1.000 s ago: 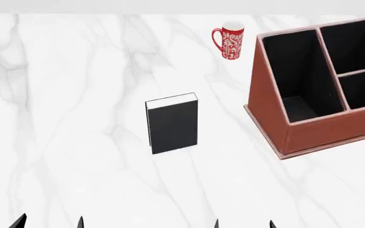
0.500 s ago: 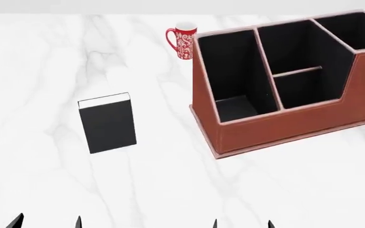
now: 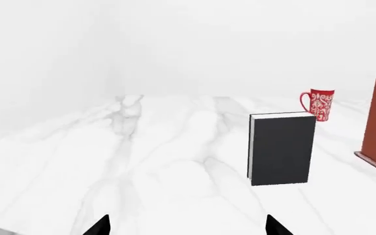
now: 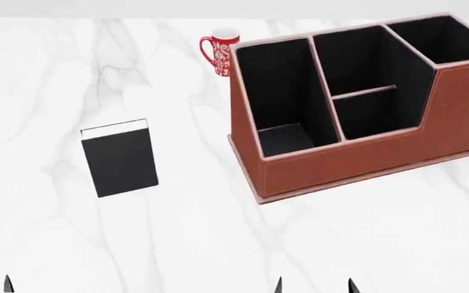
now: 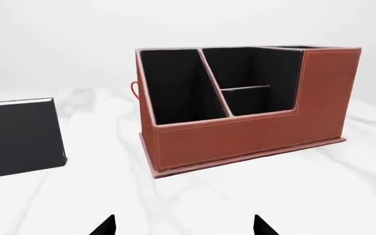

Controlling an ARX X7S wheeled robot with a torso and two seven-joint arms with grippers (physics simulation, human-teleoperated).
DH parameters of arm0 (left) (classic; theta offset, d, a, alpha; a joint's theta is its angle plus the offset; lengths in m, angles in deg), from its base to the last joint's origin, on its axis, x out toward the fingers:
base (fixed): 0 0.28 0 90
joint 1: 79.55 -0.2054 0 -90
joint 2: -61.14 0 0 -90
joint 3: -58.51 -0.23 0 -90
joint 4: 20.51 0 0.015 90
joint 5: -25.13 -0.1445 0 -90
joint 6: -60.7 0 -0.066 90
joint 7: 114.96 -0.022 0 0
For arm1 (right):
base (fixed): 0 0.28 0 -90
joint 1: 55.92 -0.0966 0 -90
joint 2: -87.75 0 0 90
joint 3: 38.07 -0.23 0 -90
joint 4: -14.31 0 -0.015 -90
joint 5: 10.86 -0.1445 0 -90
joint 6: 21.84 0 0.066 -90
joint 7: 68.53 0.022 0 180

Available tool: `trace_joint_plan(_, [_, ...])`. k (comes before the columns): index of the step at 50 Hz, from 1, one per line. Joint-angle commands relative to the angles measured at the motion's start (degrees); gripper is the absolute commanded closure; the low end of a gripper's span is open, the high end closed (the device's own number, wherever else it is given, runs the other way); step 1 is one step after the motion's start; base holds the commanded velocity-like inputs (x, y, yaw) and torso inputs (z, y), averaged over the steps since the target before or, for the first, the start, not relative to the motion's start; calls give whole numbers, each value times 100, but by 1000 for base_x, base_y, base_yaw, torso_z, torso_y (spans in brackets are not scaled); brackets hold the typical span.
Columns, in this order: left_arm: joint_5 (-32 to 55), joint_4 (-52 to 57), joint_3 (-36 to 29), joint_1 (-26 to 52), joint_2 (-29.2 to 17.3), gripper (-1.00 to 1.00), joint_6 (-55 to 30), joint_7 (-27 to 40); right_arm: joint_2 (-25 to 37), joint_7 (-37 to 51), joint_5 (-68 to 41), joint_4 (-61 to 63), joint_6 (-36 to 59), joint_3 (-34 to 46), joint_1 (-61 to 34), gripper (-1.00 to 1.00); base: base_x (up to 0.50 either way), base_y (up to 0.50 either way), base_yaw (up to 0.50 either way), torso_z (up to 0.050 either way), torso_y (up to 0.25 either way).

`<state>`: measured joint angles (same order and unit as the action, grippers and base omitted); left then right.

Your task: Pick up the book and place it in the right compartment of the caddy.

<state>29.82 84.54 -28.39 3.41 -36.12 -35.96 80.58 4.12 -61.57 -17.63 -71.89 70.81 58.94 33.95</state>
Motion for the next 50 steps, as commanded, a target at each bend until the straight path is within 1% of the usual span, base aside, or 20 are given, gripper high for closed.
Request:
trace_joint_plan(1, [297,1429,1635,-1176,-160,-100,-268,882,73,102,-57,151,105,56,-46,-100,0,0,0,0,0])
trace_joint_plan(2, [391,1535,1904,-1417,-119,-100,-134,932,80,106,-71,221,165,68,-50,-100,0,0,0,0,0])
trace_joint_plan(4, [470,1644,2175,-1705,-78,-100,111,953,82,125,-70,220,164,84,-61,-100,0,0,0,0,0])
trace_joint_plan(10, [685,1944,2852,-2236,9,-100,227,1139,119,165,-109,318,265,107,-94,-100,0,0,0,0,0])
trace_joint_plan(12, [894,1975,3144,-2430,76,-100,421,1134,128,190,-102,327,293,118,-117,-100,0,0,0,0,0])
trace_joint_plan(17, [1043,1969,3289,-2555,105,-100,549,1119,143,304,-38,383,386,141,-166,-100,0,0,0,0,0])
trace_joint_plan(21, [1108,1984,3318,-2589,101,-100,585,1118,170,426,-36,609,778,127,-300,-100,0,0,0,0,0])
trace_joint_plan(23, [1140,1988,3343,-2611,105,-100,609,1123,189,455,-99,774,1114,110,-424,-100,0,0,0,0,0])
trace_joint_plan(24, [1180,1983,3388,-2653,120,-100,653,1115,214,461,-216,1031,1595,83,-587,-100,0,0,0,0,0])
trace_joint_plan(25, [1182,1982,3387,-2656,117,-100,656,1118,219,468,-223,1047,1611,86,-589,-100,0,0,0,0,0])
trace_joint_plan(26, [1205,1972,3399,-2670,128,-100,675,1118,239,518,-384,1387,2312,28,-870,-100,0,0,0,0,0])
trace_joint_plan(27, [1214,1970,3400,-2678,127,-100,688,1115,248,530,-432,1492,2462,10,-930,-100,0,0,0,0,0])
trace_joint_plan(28, [1189,1965,3393,-2665,120,-100,667,1141,288,574,-633,1945,3222,-60,-1313,-100,0,0,0,0,0])
trace_joint_plan(29, [1221,1968,3408,-2683,115,-100,676,1130,312,621,-688,2177,3546,-81,-1530,-100,0,0,0,0,0])
trace_joint_plan(30, [1231,1981,3421,-2705,112,-100,680,1130,317,674,-818,2368,4082,-144,-1912,-100,0,0,0,0,0])
trace_joint_plan(33, [1195,1986,3376,-2681,98,-100,657,1158,321,800,-943,2593,4901,-169,-2589,-100,0,0,0,0,0])
trace_joint_plan(34, [1185,1976,3364,-2675,92,-100,654,1161,276,785,-1121,2606,5356,-259,-2913,-100,0,0,0,0,0])
trace_joint_plan(35, [1179,1959,3371,-2684,90,-100,673,1160,219,823,-1262,2576,5890,-352,-3451,-100,0,0,0,0,0])
trace_joint_plan(42, [1196,1990,3383,-2716,62,-100,651,1187,196,987,-1274,2304,6654,-249,-4734,-100,0,0,0,0,0])
trace_joint_plan(50, [1192,1983,3351,-2739,41,-100,672,1191,150,1020,-1306,1929,6910,-236,-5361,-100,0,0,0,0,0])
